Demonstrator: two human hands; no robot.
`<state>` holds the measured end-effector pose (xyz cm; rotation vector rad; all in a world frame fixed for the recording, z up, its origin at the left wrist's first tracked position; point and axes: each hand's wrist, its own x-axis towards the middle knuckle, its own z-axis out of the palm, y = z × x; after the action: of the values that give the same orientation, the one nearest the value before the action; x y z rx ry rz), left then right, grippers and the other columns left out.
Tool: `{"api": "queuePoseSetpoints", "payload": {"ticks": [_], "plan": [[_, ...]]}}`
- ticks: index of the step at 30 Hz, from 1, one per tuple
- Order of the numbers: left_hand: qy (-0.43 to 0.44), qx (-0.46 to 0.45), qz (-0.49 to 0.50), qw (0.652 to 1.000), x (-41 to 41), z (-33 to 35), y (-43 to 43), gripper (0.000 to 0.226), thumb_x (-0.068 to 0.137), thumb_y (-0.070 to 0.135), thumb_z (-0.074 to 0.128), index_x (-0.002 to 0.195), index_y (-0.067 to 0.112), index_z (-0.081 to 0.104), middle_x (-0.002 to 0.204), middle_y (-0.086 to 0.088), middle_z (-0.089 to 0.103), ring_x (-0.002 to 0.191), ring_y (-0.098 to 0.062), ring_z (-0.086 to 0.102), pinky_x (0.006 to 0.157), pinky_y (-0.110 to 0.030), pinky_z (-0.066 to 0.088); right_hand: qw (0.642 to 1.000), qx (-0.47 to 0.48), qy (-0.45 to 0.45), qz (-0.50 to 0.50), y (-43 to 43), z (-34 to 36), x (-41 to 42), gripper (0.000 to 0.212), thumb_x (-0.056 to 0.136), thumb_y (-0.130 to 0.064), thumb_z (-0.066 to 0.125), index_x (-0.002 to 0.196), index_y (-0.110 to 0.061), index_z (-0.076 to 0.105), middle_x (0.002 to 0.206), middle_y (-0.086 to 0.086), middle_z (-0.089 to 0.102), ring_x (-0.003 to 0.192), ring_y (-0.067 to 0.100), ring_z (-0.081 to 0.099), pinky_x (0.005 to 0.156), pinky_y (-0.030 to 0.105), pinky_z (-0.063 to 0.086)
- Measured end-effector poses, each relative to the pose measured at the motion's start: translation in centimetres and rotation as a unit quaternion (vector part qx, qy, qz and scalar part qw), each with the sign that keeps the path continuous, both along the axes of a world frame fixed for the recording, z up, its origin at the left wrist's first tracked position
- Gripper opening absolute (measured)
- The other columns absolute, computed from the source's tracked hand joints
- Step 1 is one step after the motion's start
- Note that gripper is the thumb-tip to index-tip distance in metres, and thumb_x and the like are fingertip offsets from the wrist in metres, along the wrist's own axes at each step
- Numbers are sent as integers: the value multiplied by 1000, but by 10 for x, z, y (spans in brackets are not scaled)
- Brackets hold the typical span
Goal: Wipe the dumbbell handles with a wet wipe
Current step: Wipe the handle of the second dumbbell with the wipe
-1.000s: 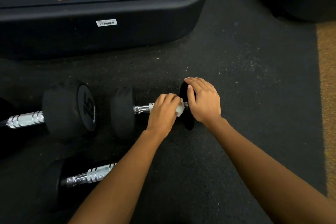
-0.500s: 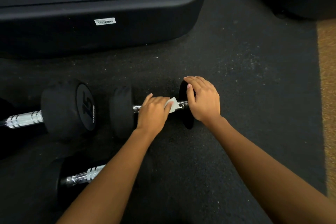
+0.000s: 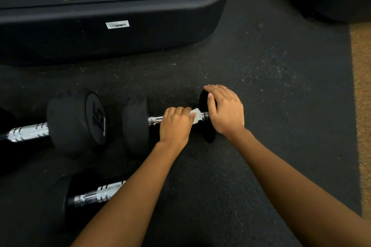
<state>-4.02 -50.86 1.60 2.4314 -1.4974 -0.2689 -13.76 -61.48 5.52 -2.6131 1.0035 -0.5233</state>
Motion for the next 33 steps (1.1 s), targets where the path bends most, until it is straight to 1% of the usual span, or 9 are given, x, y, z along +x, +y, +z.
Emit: {"api": "queuePoseSetpoints", "payload": {"ticks": [3, 7, 9, 13, 17, 20, 24, 29, 33], "plan": [[25, -5, -7, 1000, -4, 0, -9, 34, 98, 29, 38, 119, 11, 58, 111, -9, 64, 102, -25, 56, 95, -36, 37, 1000, -1, -3, 0, -1, -1, 0, 49, 94, -32, 26, 118, -11, 62, 121, 4, 64, 119, 21, 53, 103, 36, 37], [35, -26, -81, 996, -4, 3, -8, 31, 96, 21, 45, 124, 13, 54, 119, -7, 60, 107, -25, 54, 98, -34, 34, 1000, -5, -1, 2, -1, -2, -2, 48, 94, -31, 27, 119, -11, 62, 122, 4, 63, 120, 20, 52, 104, 35, 35], [37, -32, -94, 994, 4, 3, -3, 34, 97, 24, 43, 128, 14, 51, 123, -6, 59, 110, -24, 53, 100, -33, 32, 1000, -5, 2, 2, 0, -2, -3, 48, 94, -31, 26, 120, -12, 61, 123, 3, 63, 121, 19, 51, 105, 34, 34], [36, 5, -50, 998, 11, 6, -2, 35, 99, 29, 35, 122, 12, 56, 114, -9, 63, 104, -26, 56, 97, -35, 34, 1000, -3, 5, 0, 0, -1, -1, 48, 93, -32, 26, 121, -13, 61, 123, 3, 62, 121, 19, 51, 105, 34, 33], [30, 32, -40, 998, -4, 9, -18, 25, 98, 25, 40, 109, 12, 58, 106, -9, 63, 98, -26, 57, 92, -36, 38, 1000, 2, 9, 1, -2, -2, 0, 48, 93, -32, 26, 121, -14, 61, 124, 2, 62, 122, 18, 51, 105, 34, 34], [61, 10, -61, 996, -4, 7, -18, 24, 97, 24, 43, 114, 14, 56, 110, -8, 62, 103, -26, 56, 94, -35, 36, 1000, -2, 6, 2, -2, -2, -1, 47, 94, -32, 26, 120, -13, 61, 123, 2, 62, 121, 19, 51, 105, 35, 35], [65, -31, -82, 994, 6, 8, -2, 35, 95, 30, 47, 128, 19, 51, 126, -3, 57, 115, -21, 51, 101, -32, 32, 1000, -1, 7, 4, -1, -2, -1, 48, 94, -32, 26, 121, -13, 61, 123, 2, 62, 121, 19, 51, 105, 38, 37], [79, -7, -25, 997, -4, 13, -16, 28, 95, 33, 46, 113, 17, 60, 111, -4, 64, 101, -25, 56, 87, -35, 40, 1000, -1, 7, 2, -2, -2, 0, 47, 94, -32, 26, 120, -13, 61, 123, 2, 63, 121, 19, 52, 104, 38, 37], [89, -49, -34, 994, -4, 13, -9, 26, 91, 25, 53, 115, 15, 59, 112, -4, 64, 104, -23, 54, 90, -33, 37, 1000, -3, 2, 3, -1, -1, -1, 47, 94, -31, 27, 120, -13, 61, 123, 2, 63, 121, 19, 52, 105, 37, 36]]}}
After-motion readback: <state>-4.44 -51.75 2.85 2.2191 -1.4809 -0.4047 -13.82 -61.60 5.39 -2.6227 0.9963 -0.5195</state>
